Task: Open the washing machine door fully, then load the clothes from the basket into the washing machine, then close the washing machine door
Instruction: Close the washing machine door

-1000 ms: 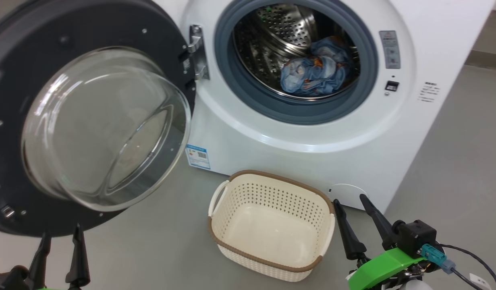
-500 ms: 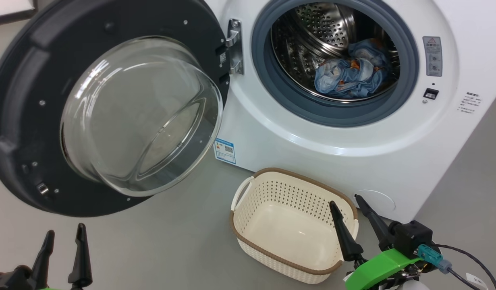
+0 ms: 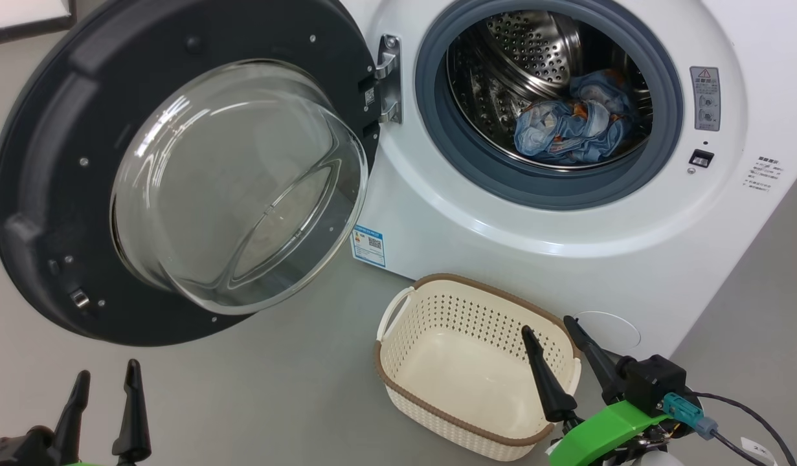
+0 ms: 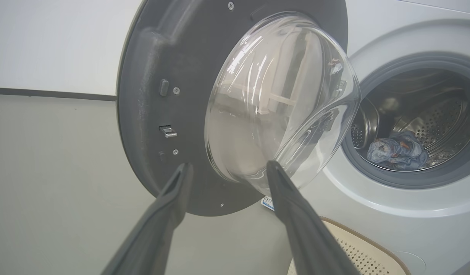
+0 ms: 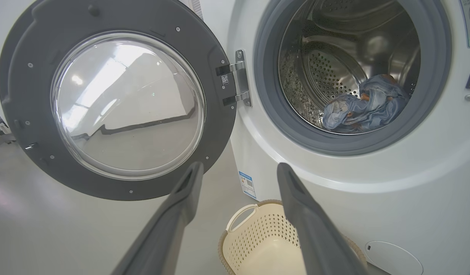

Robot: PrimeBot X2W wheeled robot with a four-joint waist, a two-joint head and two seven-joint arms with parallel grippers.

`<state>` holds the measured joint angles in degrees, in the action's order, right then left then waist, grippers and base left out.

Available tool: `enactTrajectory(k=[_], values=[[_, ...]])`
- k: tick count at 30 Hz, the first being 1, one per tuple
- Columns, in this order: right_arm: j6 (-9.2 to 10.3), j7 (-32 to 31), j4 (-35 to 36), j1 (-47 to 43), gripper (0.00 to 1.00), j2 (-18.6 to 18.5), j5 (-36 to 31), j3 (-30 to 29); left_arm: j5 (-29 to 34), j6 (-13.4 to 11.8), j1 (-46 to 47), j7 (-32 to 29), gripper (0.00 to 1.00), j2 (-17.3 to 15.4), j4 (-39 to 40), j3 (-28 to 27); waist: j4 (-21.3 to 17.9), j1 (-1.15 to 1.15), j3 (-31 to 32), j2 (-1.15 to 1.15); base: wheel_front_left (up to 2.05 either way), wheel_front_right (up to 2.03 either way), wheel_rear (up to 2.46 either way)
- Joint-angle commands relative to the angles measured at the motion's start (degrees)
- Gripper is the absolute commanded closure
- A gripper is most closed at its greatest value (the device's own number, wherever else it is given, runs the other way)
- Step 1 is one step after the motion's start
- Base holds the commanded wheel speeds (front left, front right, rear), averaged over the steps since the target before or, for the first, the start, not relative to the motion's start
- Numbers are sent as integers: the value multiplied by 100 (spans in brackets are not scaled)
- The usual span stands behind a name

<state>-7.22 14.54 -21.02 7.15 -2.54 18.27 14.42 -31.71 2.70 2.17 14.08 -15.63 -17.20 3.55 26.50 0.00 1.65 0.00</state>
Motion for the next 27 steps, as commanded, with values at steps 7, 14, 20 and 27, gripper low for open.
enactTrajectory(k=[7, 14, 20, 27], values=[[-26, 46, 87, 212, 0, -33, 56, 139, -8, -63, 208, -2, 0, -227, 162, -158, -39, 0, 31, 0, 0, 0, 0], [-26, 46, 88, 196, 0, -33, 49, 161, -28, -87, 178, -14, 0, -242, 207, -134, -73, 0, 42, 0, 0, 0, 0], [-26, 46, 85, 205, 0, -33, 19, 174, -75, -77, 179, -26, 100, -264, 226, -130, -106, 0, 19, 0, 0, 0, 0], [-26, 46, 85, 204, 0, -33, -36, 144, -272, 19, 359, -117, 100, -385, 740, -243, -125, 0, -24, 0, 0, 0, 0]])
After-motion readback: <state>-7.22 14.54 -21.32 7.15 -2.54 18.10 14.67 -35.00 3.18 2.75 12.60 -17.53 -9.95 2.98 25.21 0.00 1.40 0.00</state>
